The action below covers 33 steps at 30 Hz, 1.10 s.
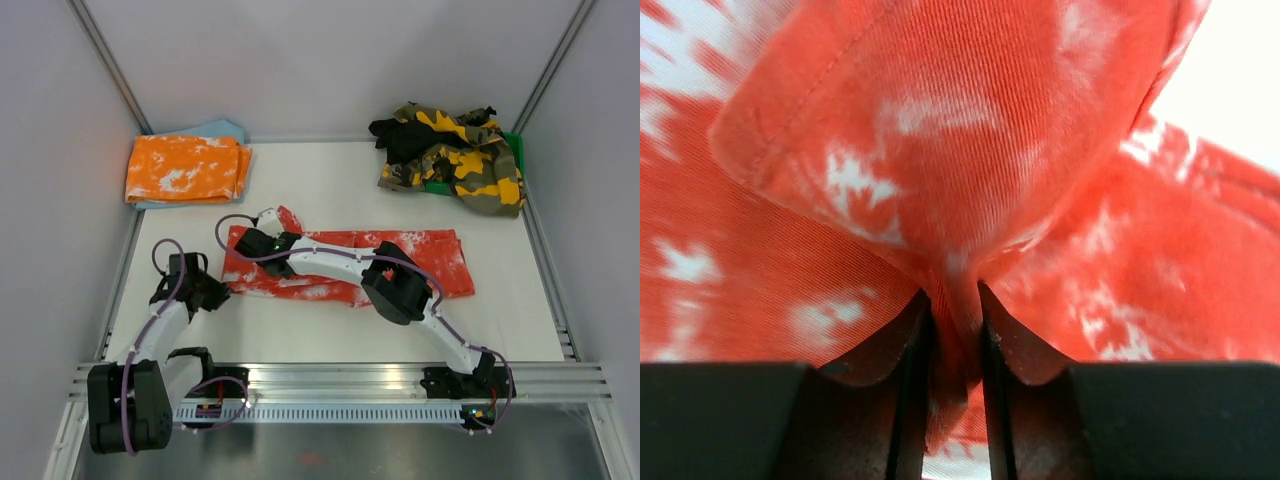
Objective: Fold and stack the trousers
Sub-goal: Fold the trousers
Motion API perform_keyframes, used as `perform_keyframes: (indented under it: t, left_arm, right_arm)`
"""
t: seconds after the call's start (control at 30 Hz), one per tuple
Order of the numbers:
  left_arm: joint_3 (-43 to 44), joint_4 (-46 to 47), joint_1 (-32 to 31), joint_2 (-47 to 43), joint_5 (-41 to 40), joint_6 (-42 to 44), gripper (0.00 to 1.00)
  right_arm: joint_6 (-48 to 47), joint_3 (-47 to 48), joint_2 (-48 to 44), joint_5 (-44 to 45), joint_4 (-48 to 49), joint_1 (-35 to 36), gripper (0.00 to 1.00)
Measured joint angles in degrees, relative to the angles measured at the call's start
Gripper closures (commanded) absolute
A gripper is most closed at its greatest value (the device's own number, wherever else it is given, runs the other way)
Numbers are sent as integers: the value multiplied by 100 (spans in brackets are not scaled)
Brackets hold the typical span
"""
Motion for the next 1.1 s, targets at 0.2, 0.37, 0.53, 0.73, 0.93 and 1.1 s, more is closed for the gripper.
perform_keyframes:
  t: [0.2,0.37,0.53,0.73,0.93,1.1]
  left_arm:
    - [2,181,0,232,0,-28,75]
    - [2,225,0,256,-2,-28,75]
    - [2,258,-2,273,-7,-28,75]
    - [24,240,-2,284,-13,-22,73]
    - [170,-59,2,20,186,201,64]
    - [778,-680,-2,-846,505,715,50]
  right_arm:
    - [774,-1257,-817,98,299,-83,54]
    - [1292,-2277,-1801,155,452,-393,51]
    - [1690,-2999,-2599,225,520,-765,50]
    - [1862,-3842,-3364,175,533,-920,36]
    - [1792,-3654,-3722,-63,560,-916,35]
    - [1471,-3348,-3777,-393,800,-916,38]
